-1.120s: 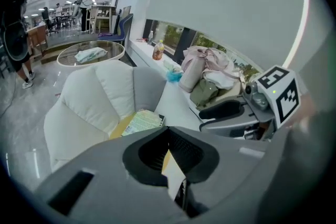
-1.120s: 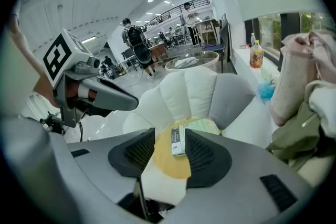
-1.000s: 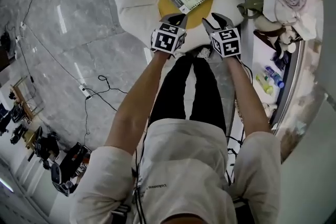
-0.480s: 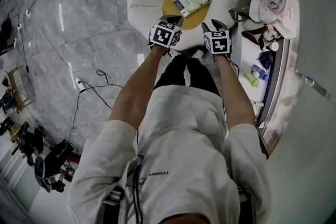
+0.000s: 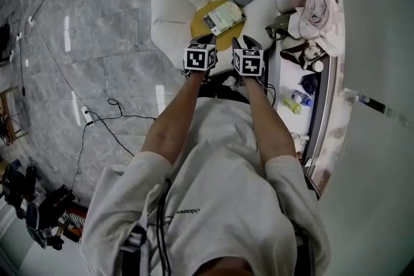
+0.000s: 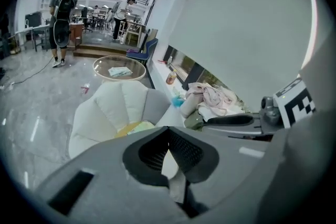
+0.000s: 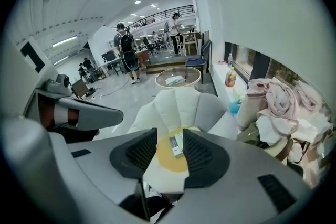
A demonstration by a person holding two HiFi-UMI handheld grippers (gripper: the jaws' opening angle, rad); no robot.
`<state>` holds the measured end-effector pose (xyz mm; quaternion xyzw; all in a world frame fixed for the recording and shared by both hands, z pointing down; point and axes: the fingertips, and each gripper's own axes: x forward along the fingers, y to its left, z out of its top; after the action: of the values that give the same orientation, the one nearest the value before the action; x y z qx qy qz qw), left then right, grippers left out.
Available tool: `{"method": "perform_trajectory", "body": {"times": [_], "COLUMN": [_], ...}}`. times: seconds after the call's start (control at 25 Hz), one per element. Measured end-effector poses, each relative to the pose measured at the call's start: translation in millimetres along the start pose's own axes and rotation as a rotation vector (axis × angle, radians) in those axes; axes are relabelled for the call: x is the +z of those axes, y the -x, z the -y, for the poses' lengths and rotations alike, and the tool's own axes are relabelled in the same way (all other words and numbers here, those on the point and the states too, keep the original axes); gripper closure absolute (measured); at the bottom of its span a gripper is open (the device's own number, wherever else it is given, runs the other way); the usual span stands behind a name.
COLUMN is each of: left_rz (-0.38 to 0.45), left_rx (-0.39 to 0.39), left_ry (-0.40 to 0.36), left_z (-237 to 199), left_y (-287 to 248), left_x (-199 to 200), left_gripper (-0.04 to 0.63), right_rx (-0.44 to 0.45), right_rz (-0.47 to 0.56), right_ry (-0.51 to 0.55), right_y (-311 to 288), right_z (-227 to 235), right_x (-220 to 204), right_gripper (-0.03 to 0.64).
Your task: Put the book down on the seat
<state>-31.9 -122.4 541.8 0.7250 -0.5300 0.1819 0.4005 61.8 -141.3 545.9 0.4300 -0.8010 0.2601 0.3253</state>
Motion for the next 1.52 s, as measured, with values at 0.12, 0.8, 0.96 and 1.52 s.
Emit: {"method": "perform_trajectory", "body": {"times": [0.12, 0.8, 0.96, 1.52], "left_rz": [0.021, 0.005, -0.014, 0.004], "left_rx": [0.025, 0.04, 0.056, 0.065], "left_ry": [0.042, -0.052, -0.075, 0.022], "left_z": [3.1, 3.8, -2.2, -20.9], "left_y": [4.9, 1.3, -1.1, -3.1], "left_x": [3.9, 11.6, 11.8, 11.7], "left_gripper": [0.586, 0.586, 0.586, 0.586], "right_rx": [-0.012, 0.035, 0.038, 0.036], "right_rz": [-0.008, -0.024, -0.053, -0.047], "right_ry": [-0.008, 0.034, 0.031, -0.005], "right_y": [2.2, -1.1, -6.2, -14.8], "right_z": [-3.5, 1.6, 14.4, 24.6], "right_x": [0.7, 1.2, 1.5, 9.5], "right_gripper": [0.482, 0.609, 0.611, 0.611]}}
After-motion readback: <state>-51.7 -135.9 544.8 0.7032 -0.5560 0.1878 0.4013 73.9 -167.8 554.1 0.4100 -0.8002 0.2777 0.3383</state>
